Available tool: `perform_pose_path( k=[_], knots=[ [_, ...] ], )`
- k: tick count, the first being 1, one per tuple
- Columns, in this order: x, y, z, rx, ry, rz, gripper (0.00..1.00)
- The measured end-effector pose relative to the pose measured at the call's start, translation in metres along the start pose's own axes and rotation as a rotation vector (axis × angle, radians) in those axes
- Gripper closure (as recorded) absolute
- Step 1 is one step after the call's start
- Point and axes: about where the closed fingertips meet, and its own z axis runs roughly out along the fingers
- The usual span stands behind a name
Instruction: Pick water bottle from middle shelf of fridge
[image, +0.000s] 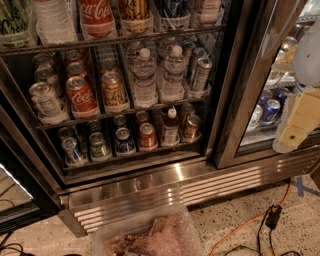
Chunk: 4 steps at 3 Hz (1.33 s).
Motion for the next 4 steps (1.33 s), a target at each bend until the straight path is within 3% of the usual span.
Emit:
perform_pose_path(
  k=[2, 4],
  knots=[
    [-0.001, -0.003, 0.004, 0.008, -0.019, 0.013, 0.0],
    [-0.027, -0.011, 0.091, -0.034, -0.108, 0.084, 0.0]
  ],
)
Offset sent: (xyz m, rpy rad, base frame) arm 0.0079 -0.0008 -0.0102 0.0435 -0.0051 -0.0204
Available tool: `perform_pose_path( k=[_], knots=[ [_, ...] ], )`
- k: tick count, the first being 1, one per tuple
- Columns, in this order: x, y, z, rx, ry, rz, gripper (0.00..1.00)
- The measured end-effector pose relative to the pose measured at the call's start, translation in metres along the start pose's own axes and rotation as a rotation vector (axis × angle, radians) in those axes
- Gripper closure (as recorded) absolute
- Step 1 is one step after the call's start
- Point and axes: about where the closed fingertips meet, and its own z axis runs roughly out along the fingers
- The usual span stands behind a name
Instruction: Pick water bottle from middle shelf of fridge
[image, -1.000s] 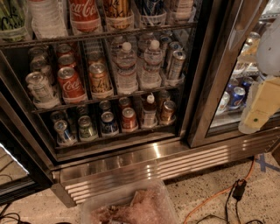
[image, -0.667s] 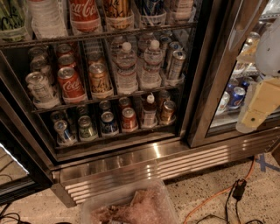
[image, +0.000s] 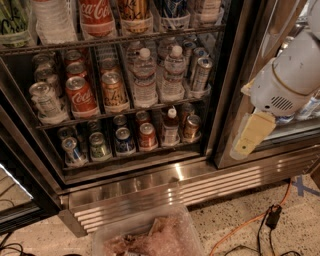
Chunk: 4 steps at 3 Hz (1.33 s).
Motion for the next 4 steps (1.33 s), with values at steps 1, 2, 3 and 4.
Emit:
perform_pose_path(
  k=[1, 2, 3, 4],
  knots=[
    [0.0, 0.0, 0.0, 0.0, 0.0, 0.0, 0.0],
    [-0.013, -0.016, 0.013, 0.015, -0.056, 0.019, 0.0],
    [-0.034, -0.046, 0.041, 0.043, -0.169, 0.109, 0.0],
    [-0.052, -0.065, 0.065, 0.085, -0.282, 0.227, 0.0]
  ],
)
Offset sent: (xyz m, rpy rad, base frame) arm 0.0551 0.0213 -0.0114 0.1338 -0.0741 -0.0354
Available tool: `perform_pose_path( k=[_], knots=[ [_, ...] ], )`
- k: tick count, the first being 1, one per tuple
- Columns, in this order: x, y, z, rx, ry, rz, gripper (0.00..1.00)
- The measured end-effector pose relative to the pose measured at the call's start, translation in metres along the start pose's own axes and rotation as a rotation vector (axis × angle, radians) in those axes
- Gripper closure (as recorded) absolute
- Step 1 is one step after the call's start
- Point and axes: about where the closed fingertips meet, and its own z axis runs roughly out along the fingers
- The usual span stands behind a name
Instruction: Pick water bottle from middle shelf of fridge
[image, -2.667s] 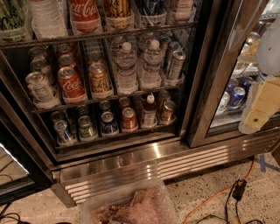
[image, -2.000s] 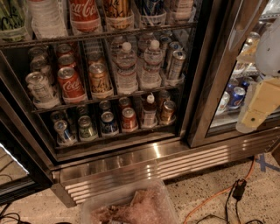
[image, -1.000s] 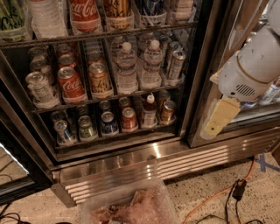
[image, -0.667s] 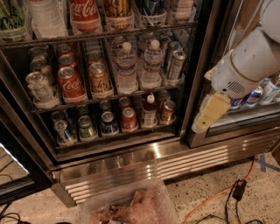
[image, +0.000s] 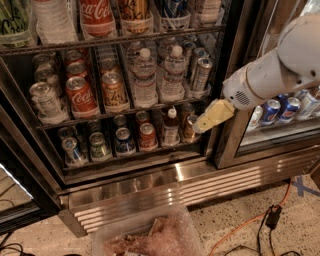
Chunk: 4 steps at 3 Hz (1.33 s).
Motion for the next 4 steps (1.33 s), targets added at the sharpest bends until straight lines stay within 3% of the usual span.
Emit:
perform_pose_path(
  k=[1, 2, 3, 4],
  knots=[
    [-0.018, -0.007, 0.032, 0.043, -0.108, 0.073, 0.0],
    [-0.035, -0.024, 0.031, 0.111, -0.172, 0.076, 0.0],
    [-0.035, -0.024, 0.031, 0.111, -0.173, 0.076, 0.0],
    [-0.047, -0.024, 0.058, 0.085, -0.21, 0.091, 0.0]
  ],
)
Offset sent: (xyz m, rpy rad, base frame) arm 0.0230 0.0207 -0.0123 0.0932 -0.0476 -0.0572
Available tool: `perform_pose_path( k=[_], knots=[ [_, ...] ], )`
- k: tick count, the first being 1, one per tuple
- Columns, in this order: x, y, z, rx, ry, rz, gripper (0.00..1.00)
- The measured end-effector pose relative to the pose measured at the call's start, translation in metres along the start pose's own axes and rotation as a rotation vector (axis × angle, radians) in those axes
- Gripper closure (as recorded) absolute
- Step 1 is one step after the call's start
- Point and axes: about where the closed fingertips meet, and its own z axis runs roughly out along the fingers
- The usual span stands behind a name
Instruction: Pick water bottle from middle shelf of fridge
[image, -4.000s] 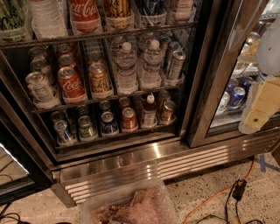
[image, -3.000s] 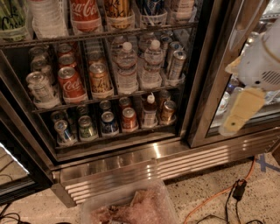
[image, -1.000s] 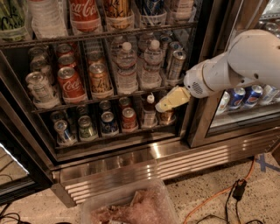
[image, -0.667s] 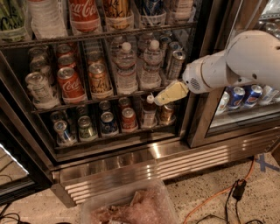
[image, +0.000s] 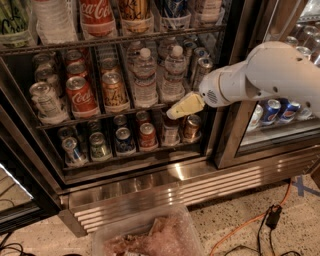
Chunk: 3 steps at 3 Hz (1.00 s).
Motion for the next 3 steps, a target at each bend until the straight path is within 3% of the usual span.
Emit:
perform_pose_path(
  k=[1, 3],
  knots=[
    [-0.018, 0.005, 0.041, -0.027, -0.06, 0.01, 0.0],
    [-0.047, 0.009, 0.085, 0.0, -0.179, 0.044, 0.42]
  ],
)
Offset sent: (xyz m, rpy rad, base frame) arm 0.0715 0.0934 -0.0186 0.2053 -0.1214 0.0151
